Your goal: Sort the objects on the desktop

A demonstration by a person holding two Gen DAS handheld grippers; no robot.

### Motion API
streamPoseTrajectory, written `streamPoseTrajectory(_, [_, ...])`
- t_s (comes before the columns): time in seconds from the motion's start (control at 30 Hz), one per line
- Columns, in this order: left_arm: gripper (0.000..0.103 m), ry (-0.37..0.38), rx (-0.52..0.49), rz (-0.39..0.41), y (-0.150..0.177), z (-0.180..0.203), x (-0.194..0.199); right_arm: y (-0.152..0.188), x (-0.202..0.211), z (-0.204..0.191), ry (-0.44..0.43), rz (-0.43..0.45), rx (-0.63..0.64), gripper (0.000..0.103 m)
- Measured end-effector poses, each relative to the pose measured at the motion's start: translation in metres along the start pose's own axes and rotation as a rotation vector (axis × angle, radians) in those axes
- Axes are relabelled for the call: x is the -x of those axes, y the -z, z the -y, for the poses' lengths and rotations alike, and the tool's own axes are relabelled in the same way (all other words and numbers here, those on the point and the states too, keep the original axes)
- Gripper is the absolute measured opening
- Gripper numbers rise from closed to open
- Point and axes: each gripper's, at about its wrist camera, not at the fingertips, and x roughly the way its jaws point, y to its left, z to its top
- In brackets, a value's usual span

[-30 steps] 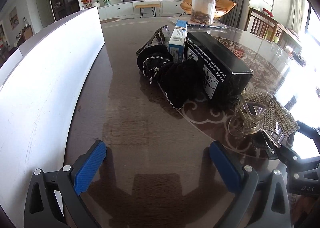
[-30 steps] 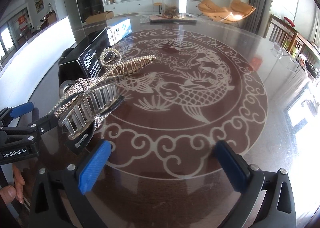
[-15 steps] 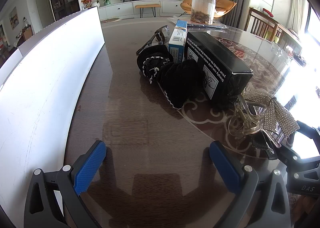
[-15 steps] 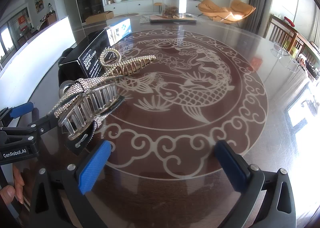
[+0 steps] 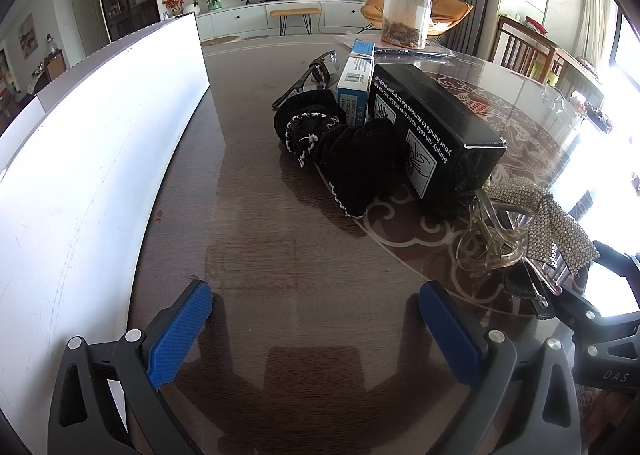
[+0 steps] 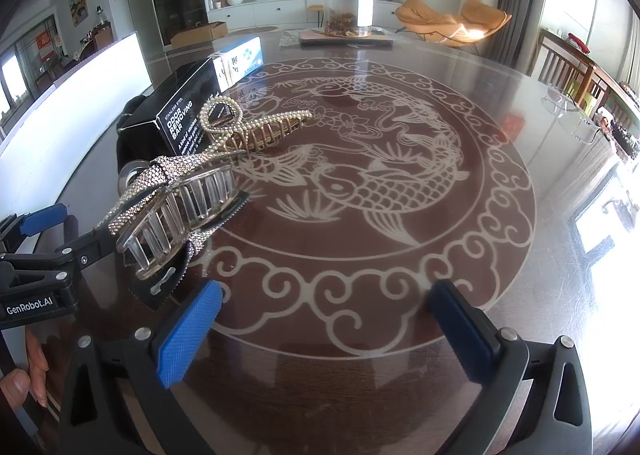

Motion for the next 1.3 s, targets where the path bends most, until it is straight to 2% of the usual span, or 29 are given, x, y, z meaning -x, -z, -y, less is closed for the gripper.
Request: streamPoseTrajectory(1.3, [0.103, 0.001, 0.000, 0.000, -0.0011, 0.0003, -0.0006, 0.0006, 0.0025, 0.0000, 0.008, 0.000, -0.008, 0.103])
